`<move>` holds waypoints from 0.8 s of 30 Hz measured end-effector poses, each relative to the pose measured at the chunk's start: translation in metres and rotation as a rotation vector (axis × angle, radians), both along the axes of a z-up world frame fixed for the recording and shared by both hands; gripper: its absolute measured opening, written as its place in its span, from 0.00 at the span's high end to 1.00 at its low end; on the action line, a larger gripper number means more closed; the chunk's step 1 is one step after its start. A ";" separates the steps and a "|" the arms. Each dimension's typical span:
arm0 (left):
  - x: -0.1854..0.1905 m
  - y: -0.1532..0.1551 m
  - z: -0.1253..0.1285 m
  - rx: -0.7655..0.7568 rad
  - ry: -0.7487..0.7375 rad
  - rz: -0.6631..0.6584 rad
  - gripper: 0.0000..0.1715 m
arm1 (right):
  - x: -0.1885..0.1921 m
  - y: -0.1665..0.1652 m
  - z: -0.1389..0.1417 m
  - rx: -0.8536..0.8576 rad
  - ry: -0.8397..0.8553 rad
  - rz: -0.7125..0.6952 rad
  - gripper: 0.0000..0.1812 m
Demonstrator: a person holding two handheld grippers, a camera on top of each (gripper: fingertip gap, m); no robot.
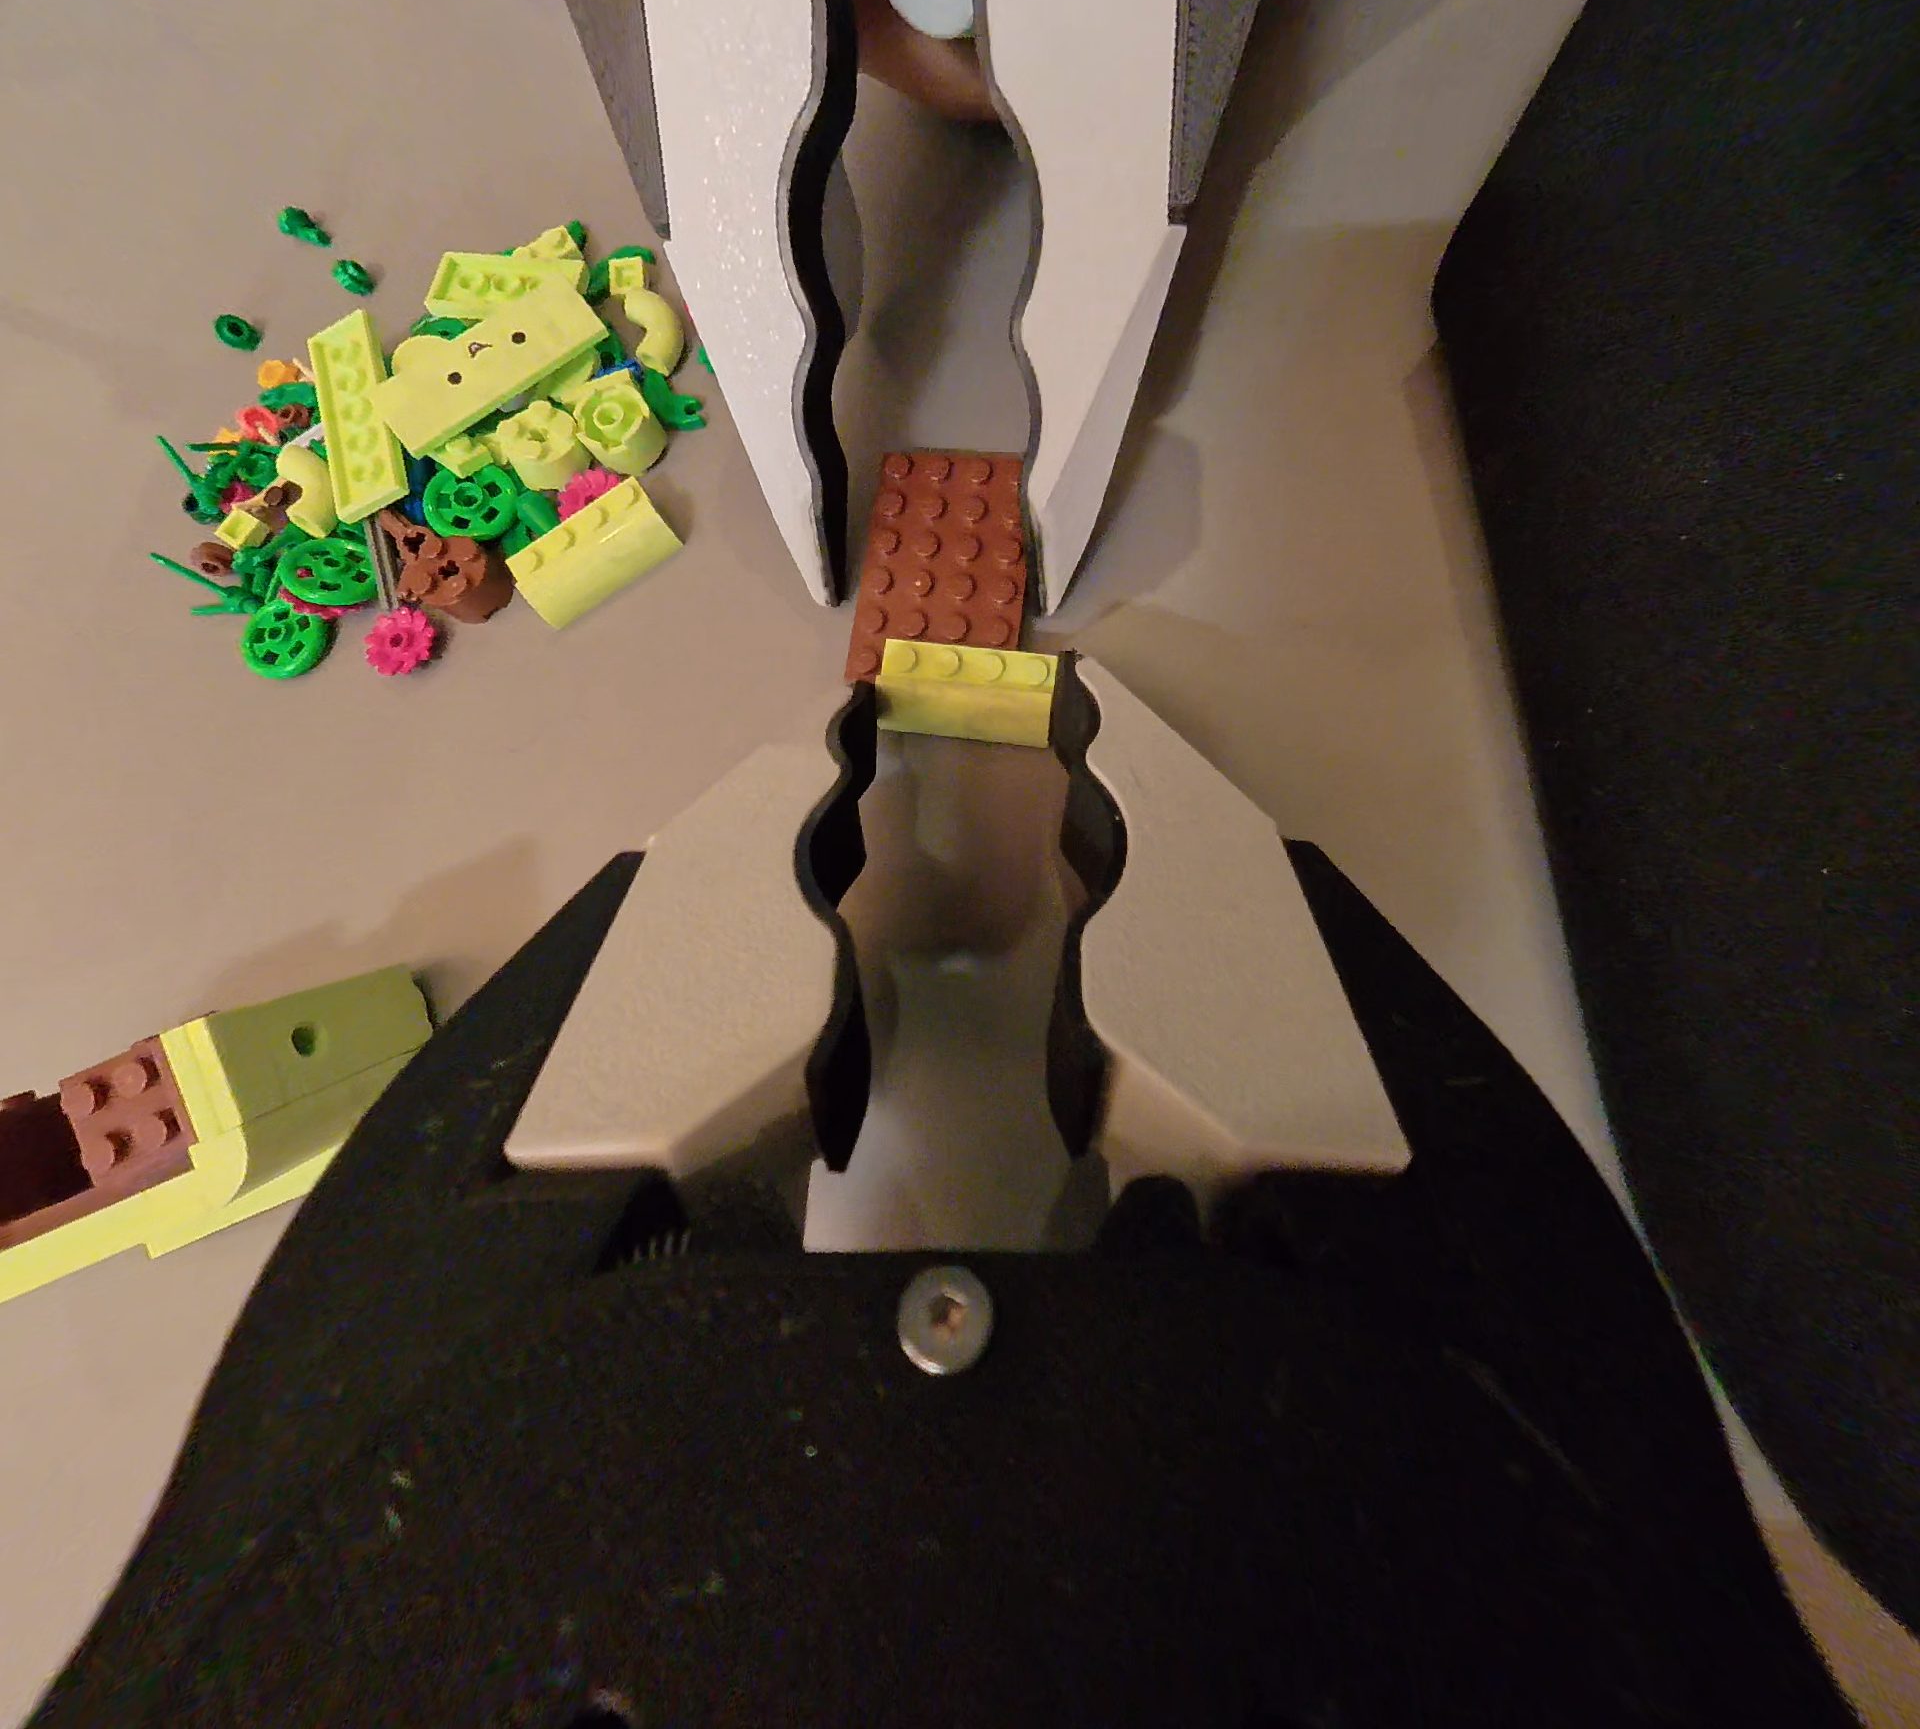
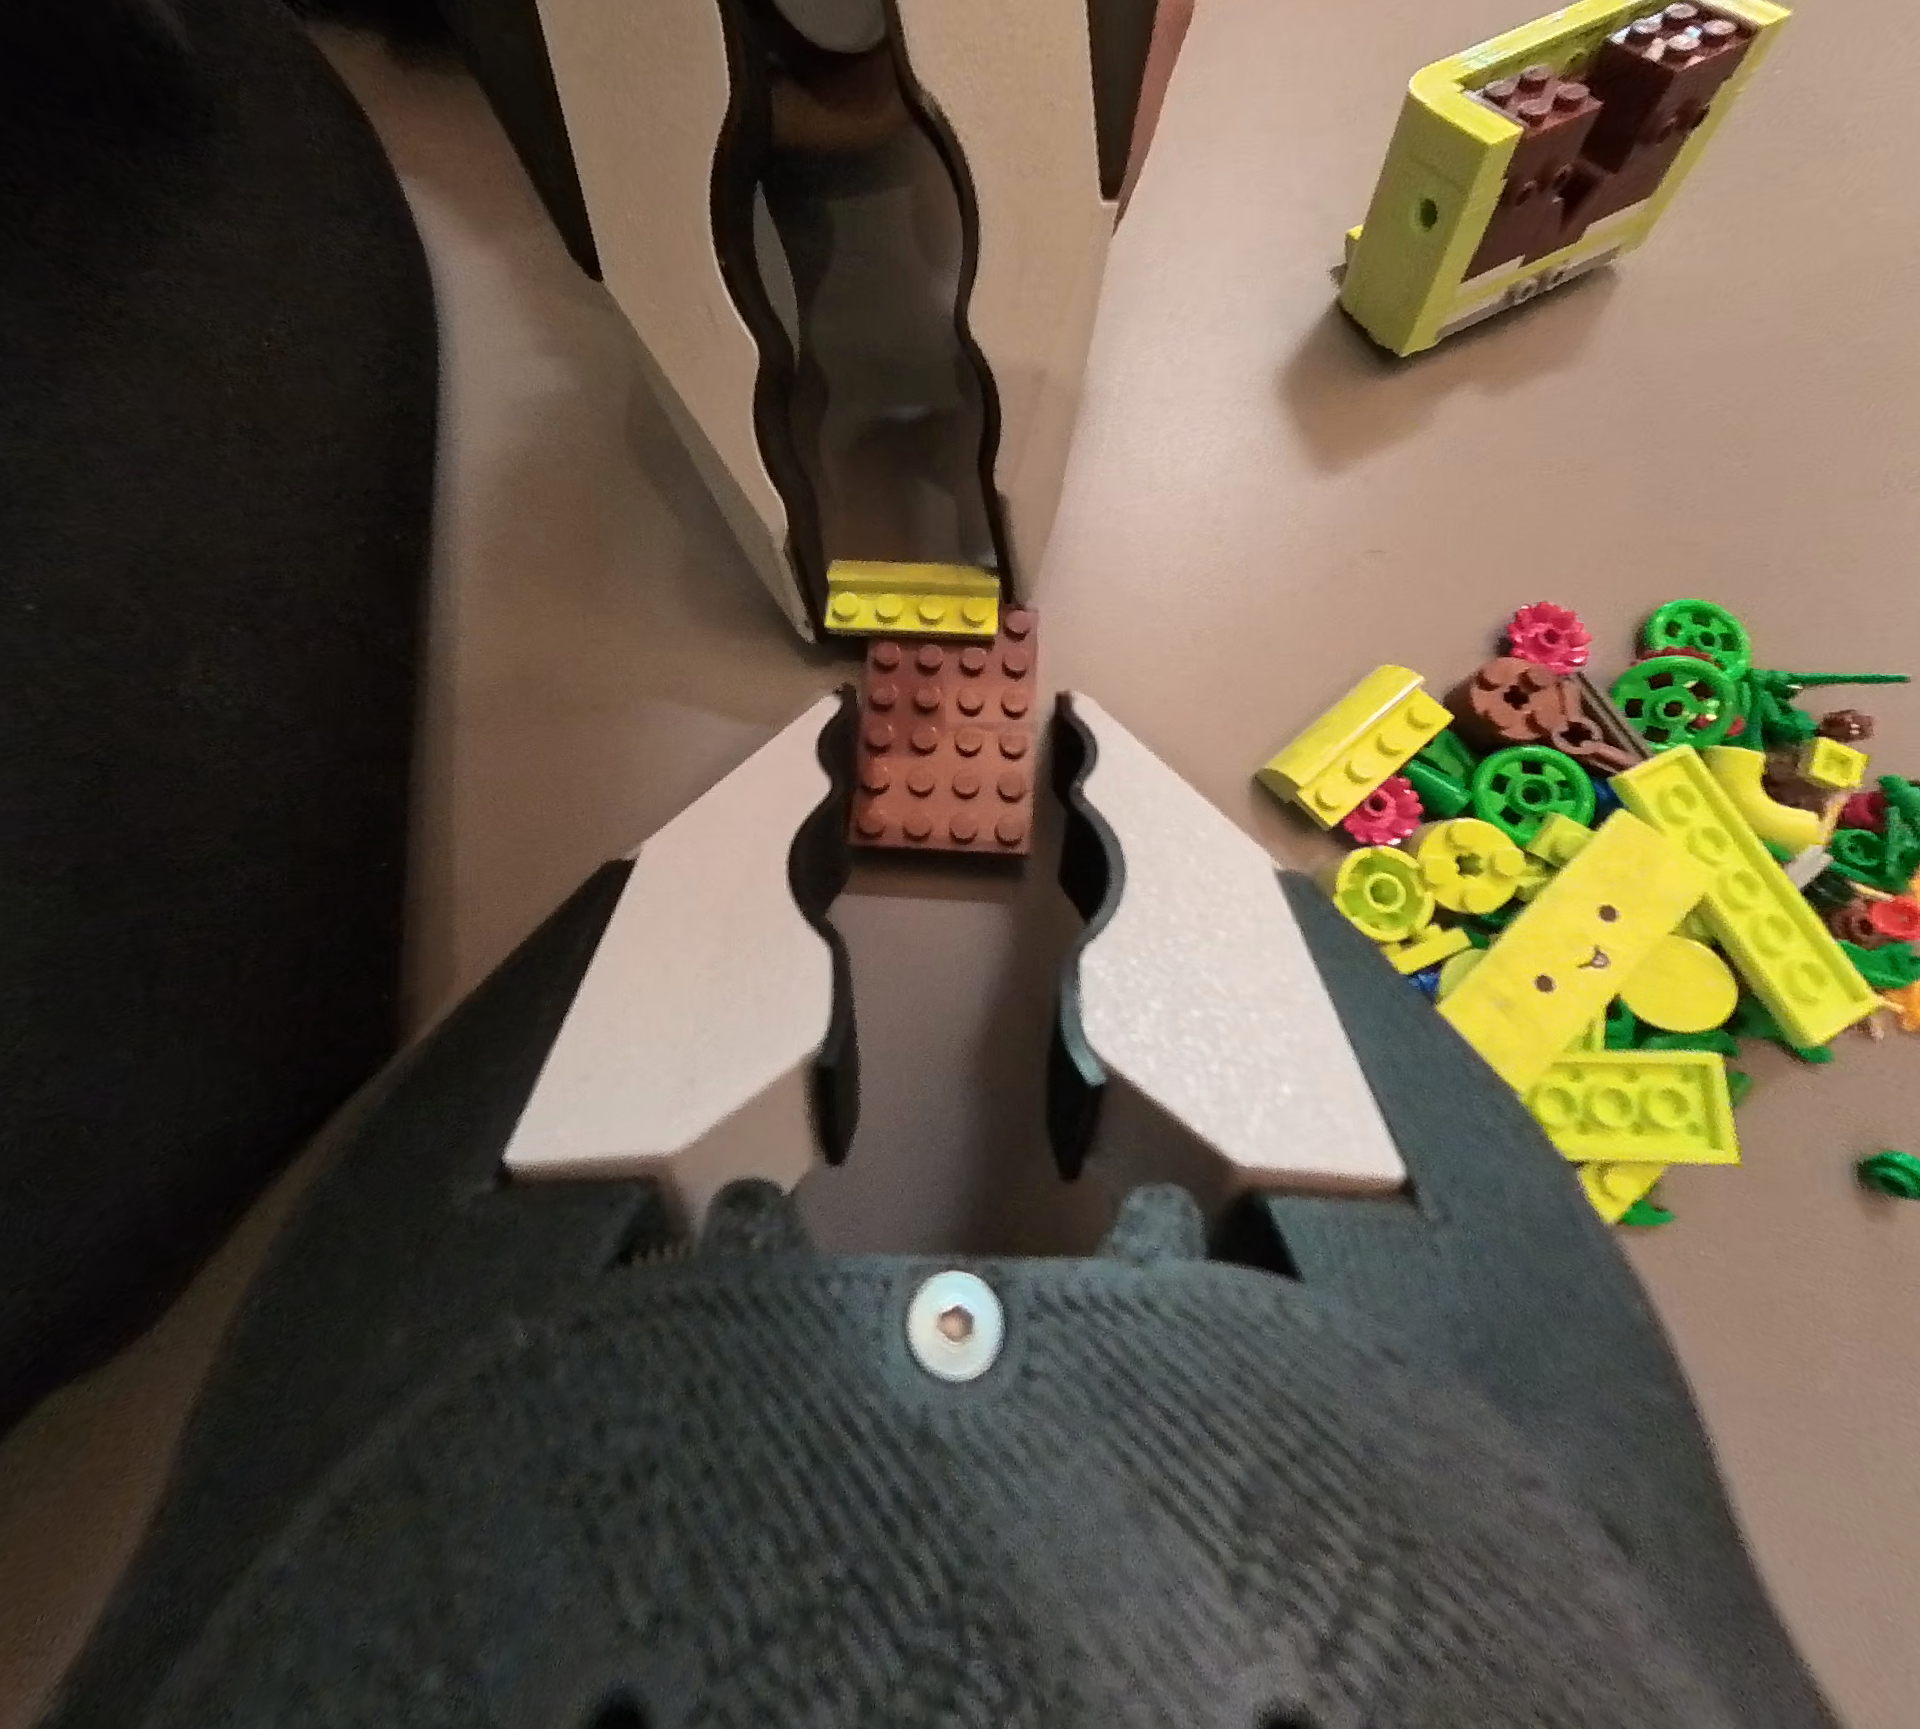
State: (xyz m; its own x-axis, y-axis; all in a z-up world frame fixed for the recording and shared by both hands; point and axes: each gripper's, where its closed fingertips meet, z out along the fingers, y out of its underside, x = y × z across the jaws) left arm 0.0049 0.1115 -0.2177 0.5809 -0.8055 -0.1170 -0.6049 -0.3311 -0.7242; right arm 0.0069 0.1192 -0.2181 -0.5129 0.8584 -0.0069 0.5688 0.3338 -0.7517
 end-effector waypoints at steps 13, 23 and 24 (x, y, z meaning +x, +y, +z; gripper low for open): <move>0.000 0.006 0.034 -0.064 -0.307 0.066 0.81 | -0.005 0.001 0.029 0.029 0.204 0.022 0.74; -0.006 0.017 0.057 -0.154 -0.601 0.148 0.78 | -0.007 0.011 0.048 0.178 0.336 -0.016 0.98; -0.006 0.018 0.058 -0.104 -0.570 0.140 0.71 | -0.006 0.013 0.047 0.141 0.305 -0.032 0.98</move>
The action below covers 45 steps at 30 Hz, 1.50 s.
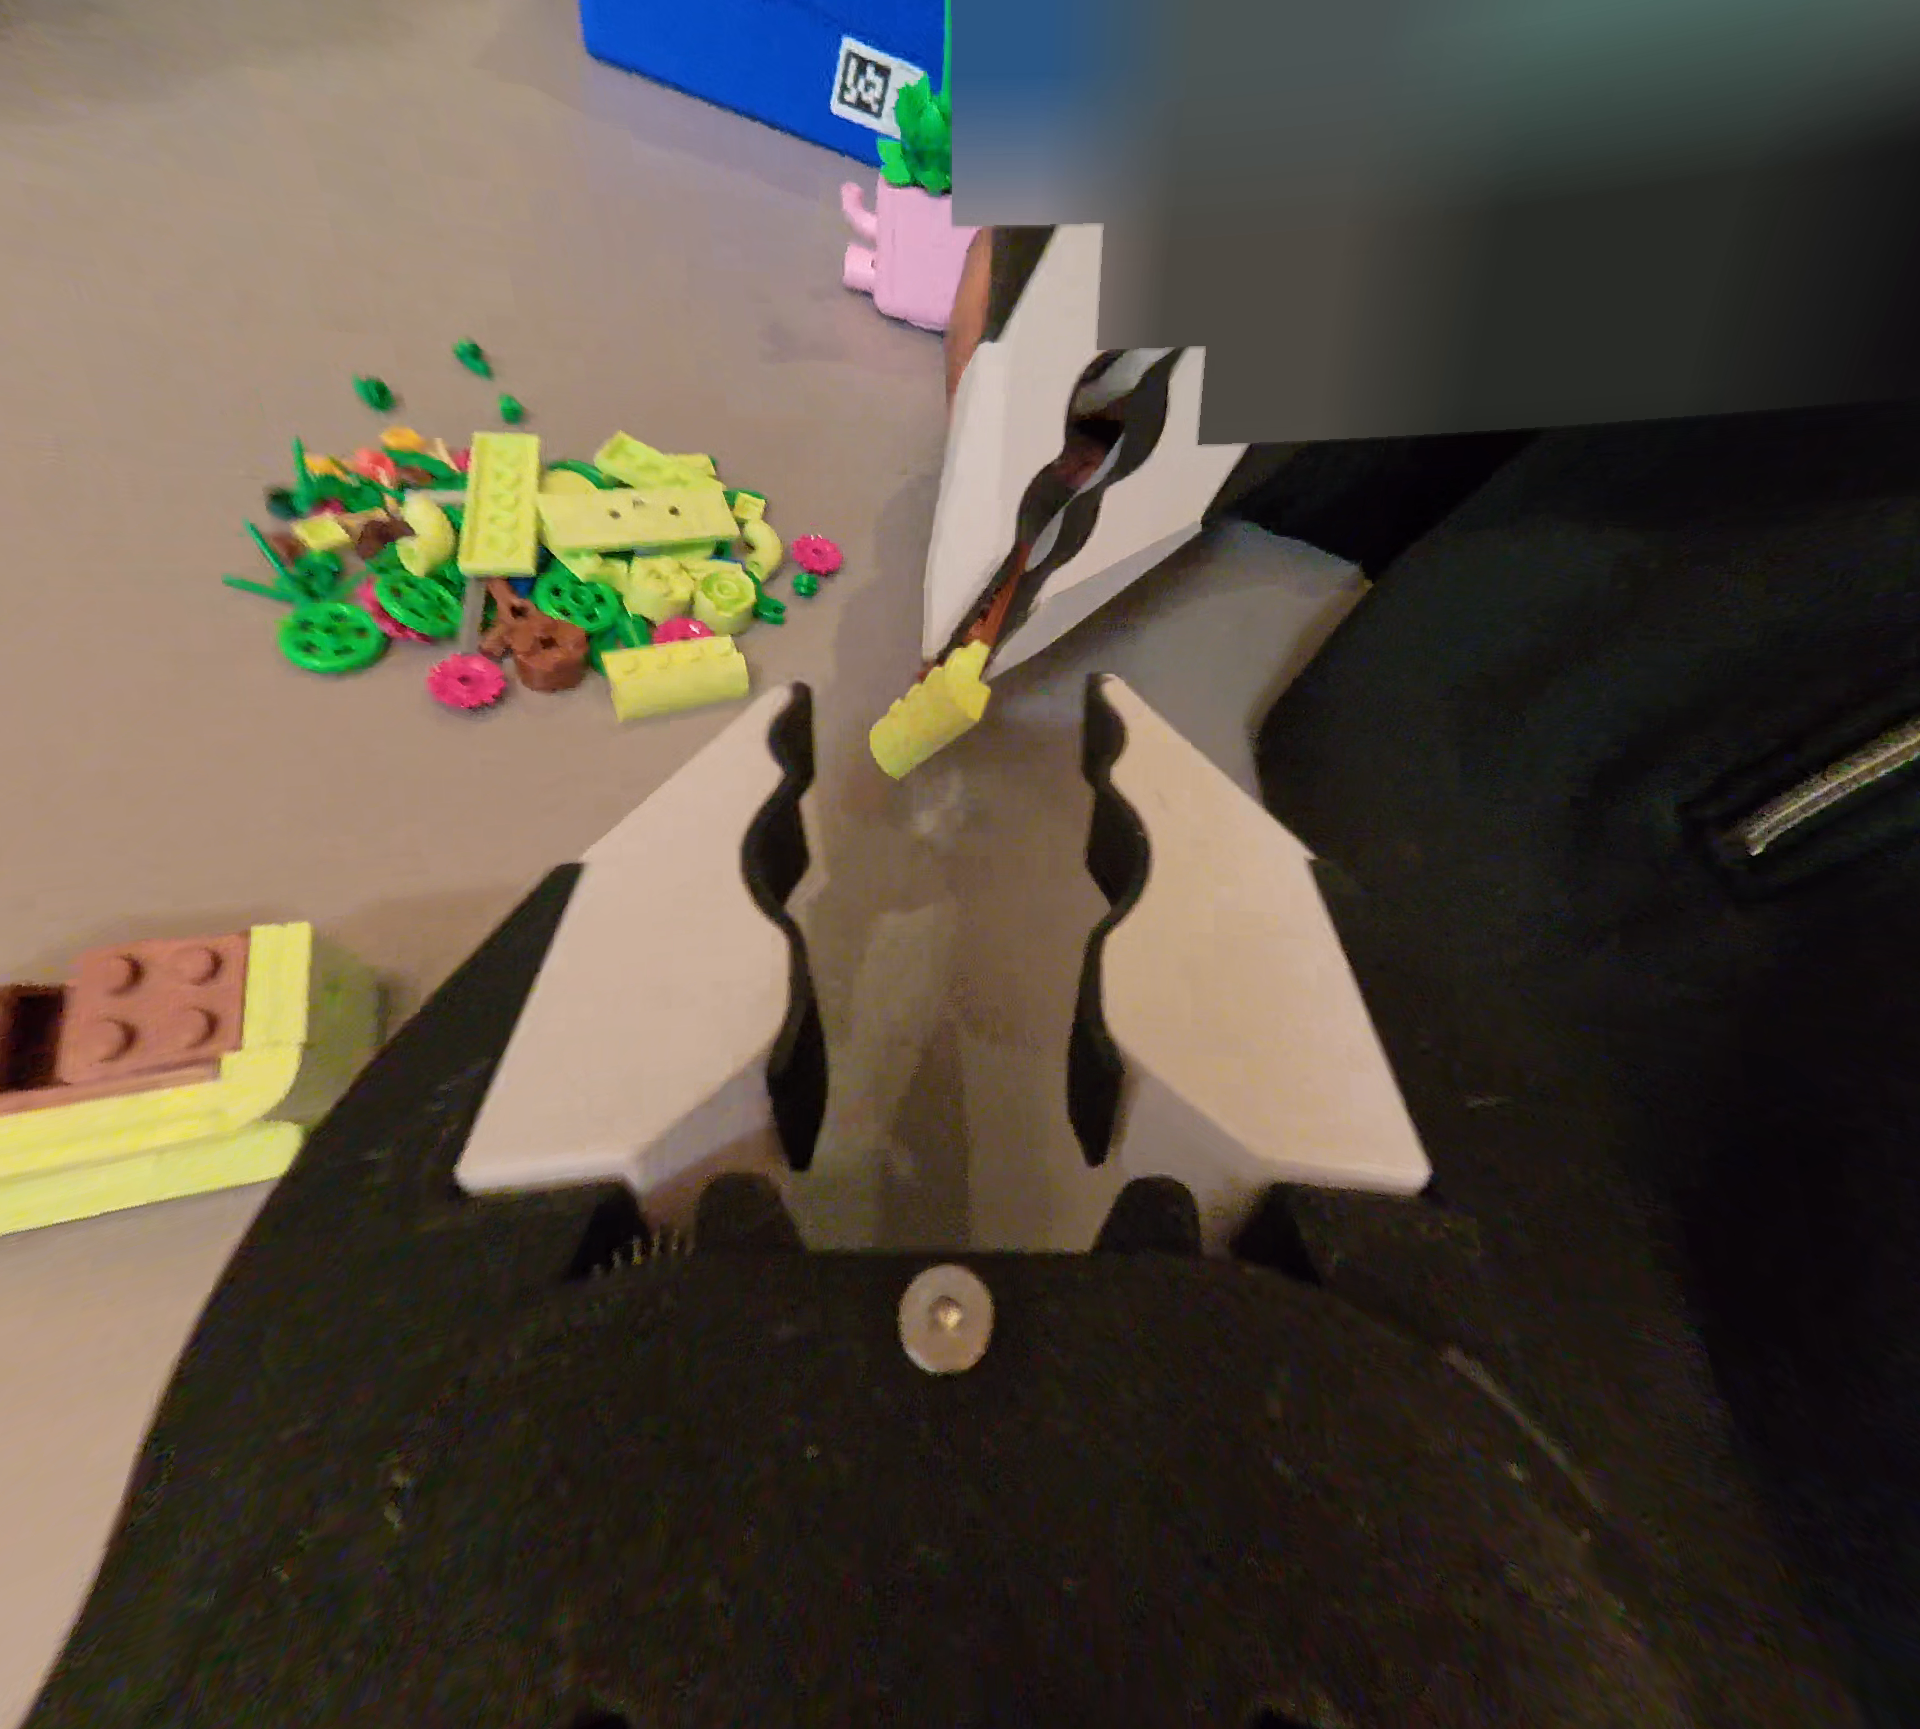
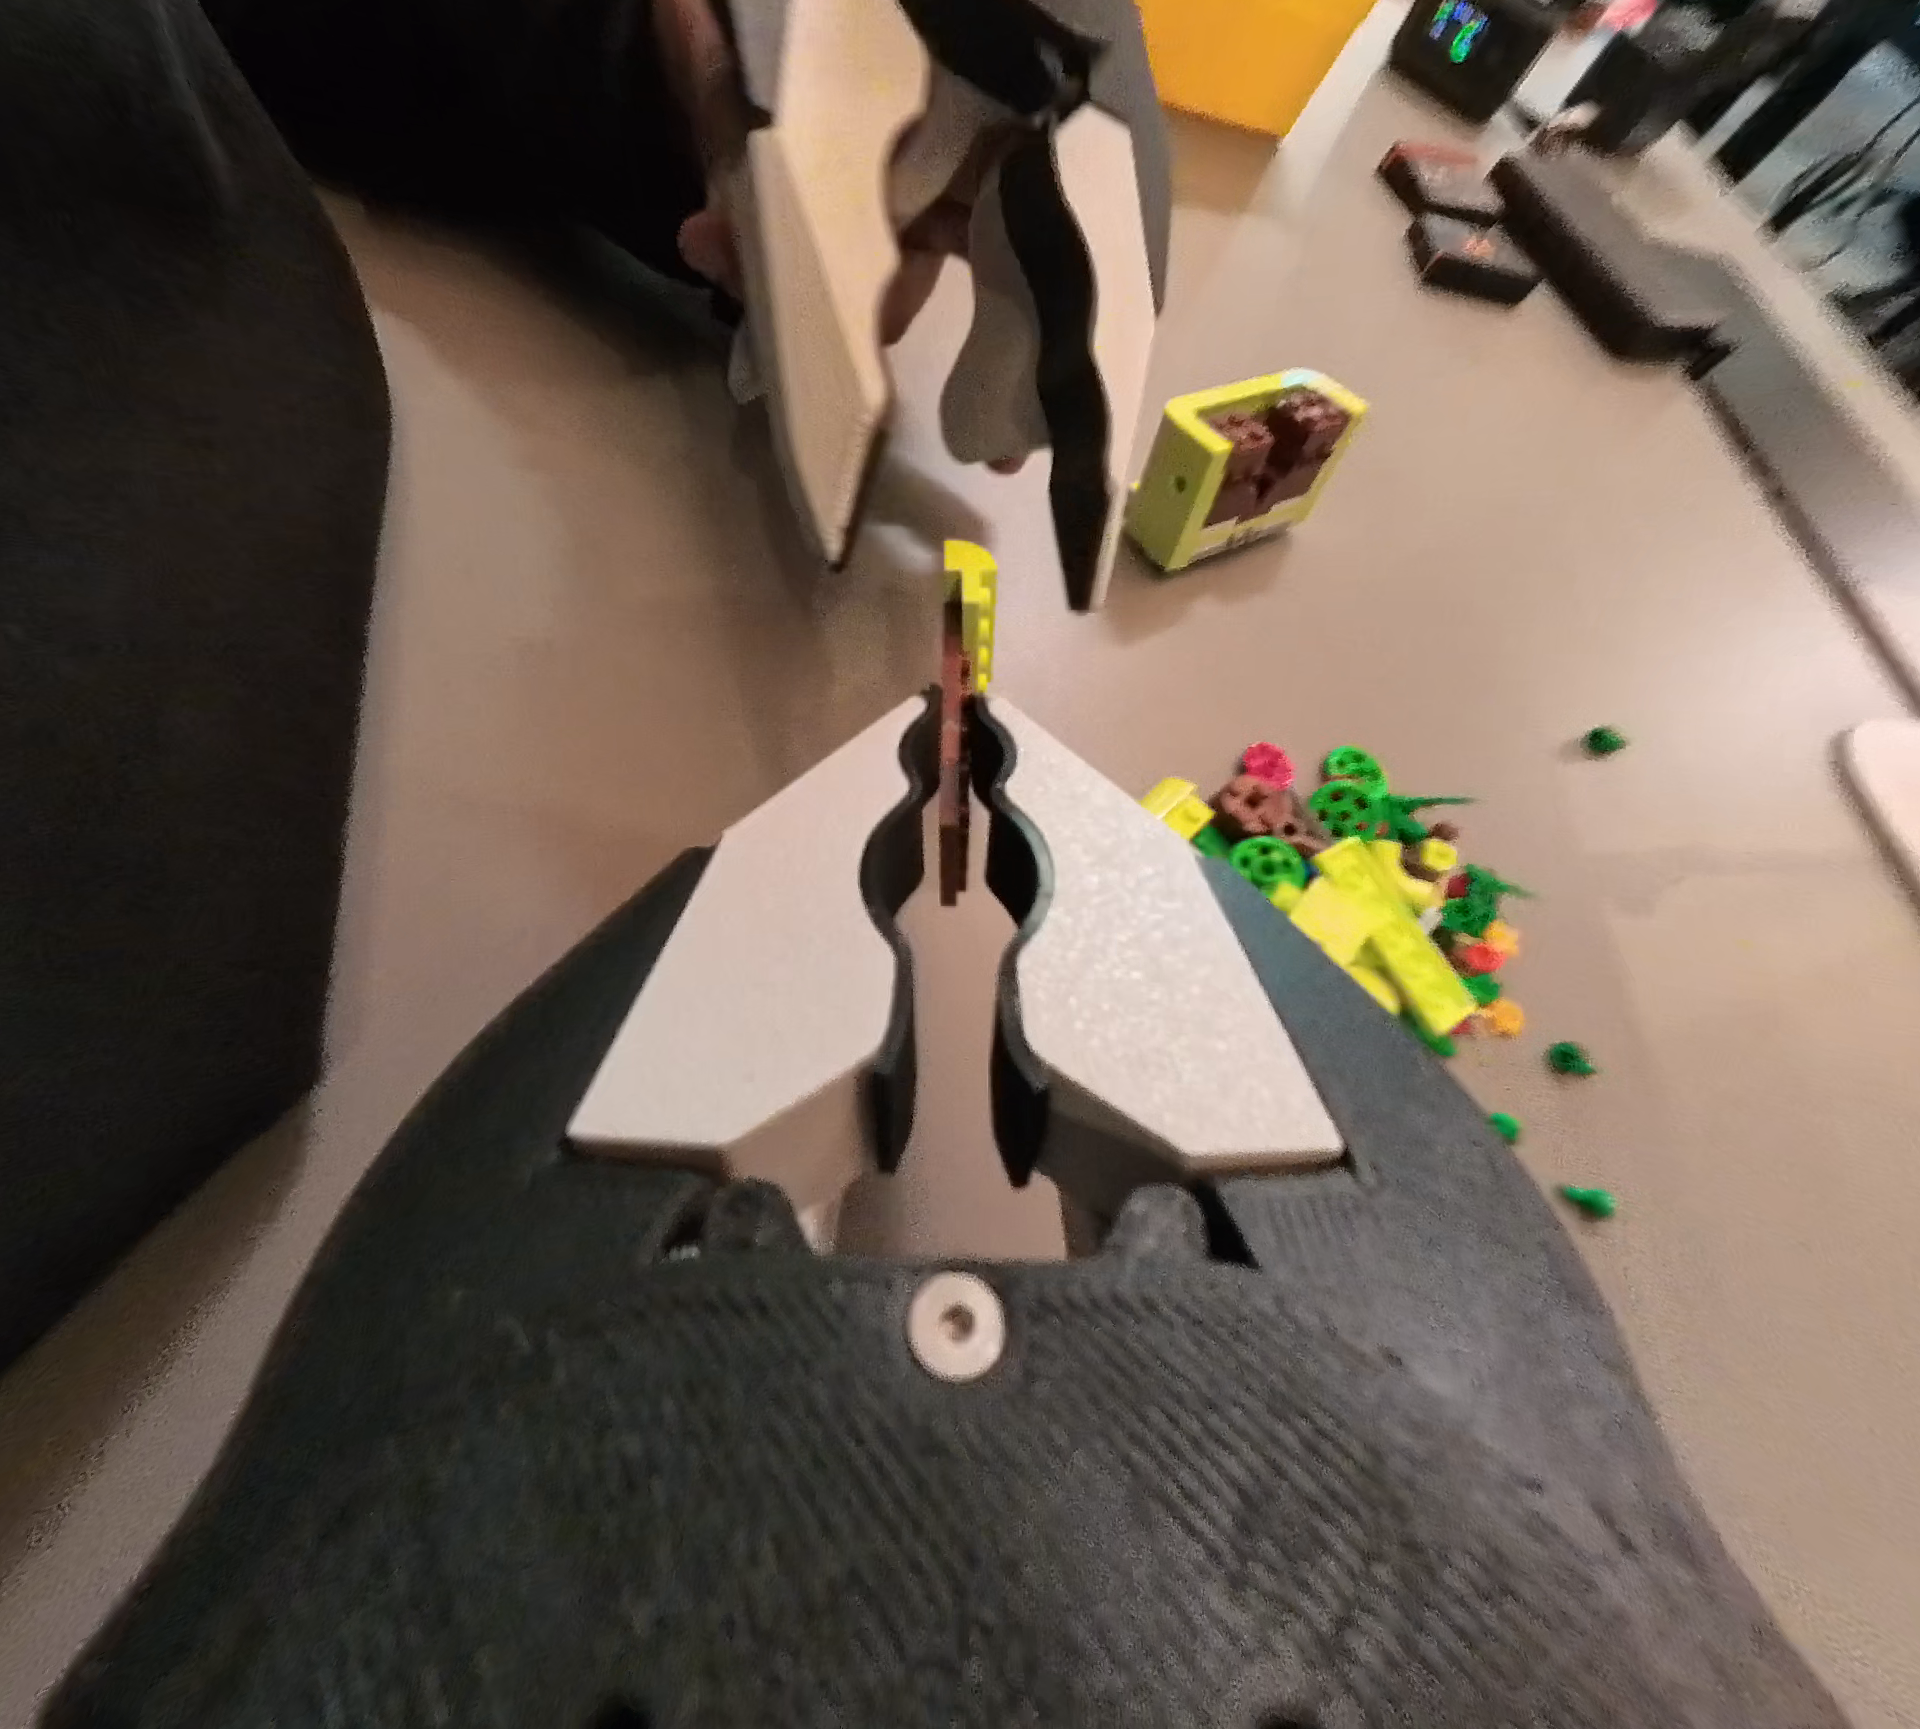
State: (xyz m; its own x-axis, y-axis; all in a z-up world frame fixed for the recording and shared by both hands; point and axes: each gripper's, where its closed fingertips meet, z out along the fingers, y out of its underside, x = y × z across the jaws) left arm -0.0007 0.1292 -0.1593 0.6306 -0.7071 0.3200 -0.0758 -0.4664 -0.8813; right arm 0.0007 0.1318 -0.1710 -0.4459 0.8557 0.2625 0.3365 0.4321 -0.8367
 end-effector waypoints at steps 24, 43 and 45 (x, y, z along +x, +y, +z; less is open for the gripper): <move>0.012 -0.011 -0.026 0.029 0.229 -0.090 0.97 | 0.014 -0.016 -0.026 -0.178 -0.228 0.077 0.98; 0.025 -0.022 -0.032 -0.033 0.221 -0.154 0.97 | 0.030 -0.028 -0.030 -0.305 -0.318 0.185 0.98; 0.027 -0.025 -0.032 -0.026 0.228 -0.169 0.97 | 0.032 -0.031 -0.030 -0.318 -0.332 0.199 0.98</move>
